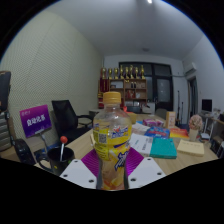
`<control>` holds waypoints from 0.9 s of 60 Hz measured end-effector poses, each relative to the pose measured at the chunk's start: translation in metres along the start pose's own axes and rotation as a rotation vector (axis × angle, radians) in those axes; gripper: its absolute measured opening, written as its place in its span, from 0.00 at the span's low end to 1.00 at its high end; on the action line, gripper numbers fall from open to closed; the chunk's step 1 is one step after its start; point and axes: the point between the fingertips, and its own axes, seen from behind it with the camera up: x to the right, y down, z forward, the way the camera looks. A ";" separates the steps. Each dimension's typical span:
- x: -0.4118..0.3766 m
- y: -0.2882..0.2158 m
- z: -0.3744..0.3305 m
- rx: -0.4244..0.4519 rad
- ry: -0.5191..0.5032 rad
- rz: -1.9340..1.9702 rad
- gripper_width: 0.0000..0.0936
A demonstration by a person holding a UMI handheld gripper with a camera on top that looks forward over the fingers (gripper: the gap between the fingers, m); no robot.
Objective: Pour water
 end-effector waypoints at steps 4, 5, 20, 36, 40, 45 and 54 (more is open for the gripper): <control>0.003 -0.005 0.008 0.003 -0.012 0.024 0.33; 0.002 -0.007 0.008 0.012 -0.013 0.020 0.33; 0.005 -0.005 0.000 0.050 -0.012 -0.001 0.38; 0.018 -0.008 -0.032 -0.070 0.010 -0.055 0.91; 0.022 -0.014 -0.057 -0.085 0.028 -0.077 0.90; 0.021 -0.024 -0.102 -0.091 0.035 -0.100 0.89; 0.008 -0.039 -0.190 -0.074 0.024 -0.087 0.89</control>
